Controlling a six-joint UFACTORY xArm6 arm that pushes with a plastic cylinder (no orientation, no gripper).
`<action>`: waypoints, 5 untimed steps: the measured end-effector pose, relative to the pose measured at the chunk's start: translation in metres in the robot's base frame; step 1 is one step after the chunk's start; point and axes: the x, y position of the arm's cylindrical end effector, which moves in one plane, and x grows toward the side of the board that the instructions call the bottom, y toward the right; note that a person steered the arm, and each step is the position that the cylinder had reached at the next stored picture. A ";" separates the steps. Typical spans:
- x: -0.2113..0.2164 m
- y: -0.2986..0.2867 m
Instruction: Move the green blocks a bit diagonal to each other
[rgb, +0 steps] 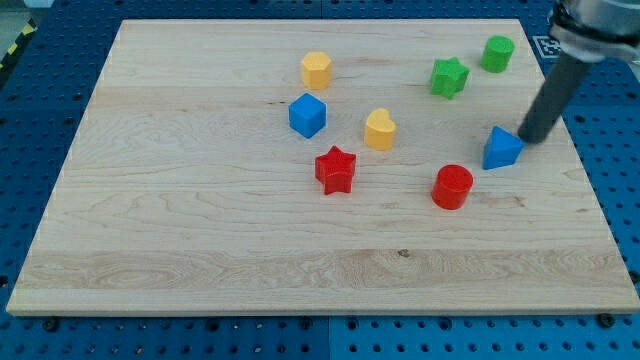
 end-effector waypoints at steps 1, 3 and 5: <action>-0.057 -0.002; -0.100 -0.020; -0.115 -0.044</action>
